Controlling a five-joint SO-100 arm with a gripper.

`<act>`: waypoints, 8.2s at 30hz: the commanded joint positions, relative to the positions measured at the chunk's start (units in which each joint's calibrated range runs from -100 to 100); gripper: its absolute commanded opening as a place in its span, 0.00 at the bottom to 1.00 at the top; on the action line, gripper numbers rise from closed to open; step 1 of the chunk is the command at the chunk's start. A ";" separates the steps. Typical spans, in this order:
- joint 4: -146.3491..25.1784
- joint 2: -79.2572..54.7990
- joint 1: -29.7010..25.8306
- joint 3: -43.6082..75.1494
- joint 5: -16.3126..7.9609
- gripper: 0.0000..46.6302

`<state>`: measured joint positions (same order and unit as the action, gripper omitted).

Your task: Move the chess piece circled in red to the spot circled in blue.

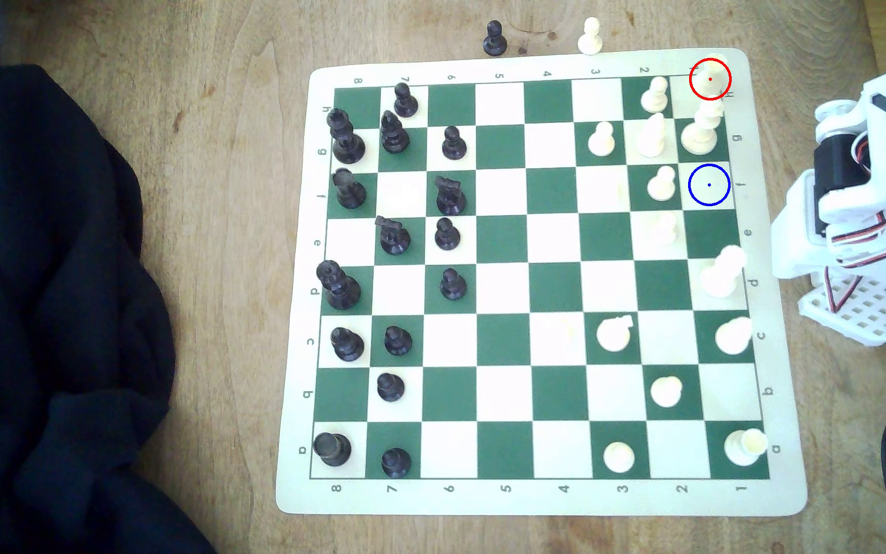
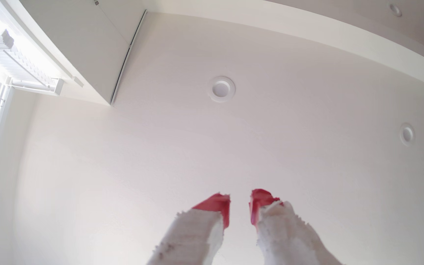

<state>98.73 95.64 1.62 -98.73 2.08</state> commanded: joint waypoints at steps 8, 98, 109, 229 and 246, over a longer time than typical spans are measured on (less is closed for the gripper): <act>-10.76 0.20 11.17 -0.36 0.10 0.09; -165.31 -67.12 49.49 56.76 -9.38 0.33; -163.18 -70.09 49.34 56.31 -8.89 0.33; -176.20 -30.53 29.31 26.84 -2.59 0.01; -173.17 -33.76 29.39 25.84 -2.88 0.01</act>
<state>-74.90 62.30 30.75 -73.88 -0.71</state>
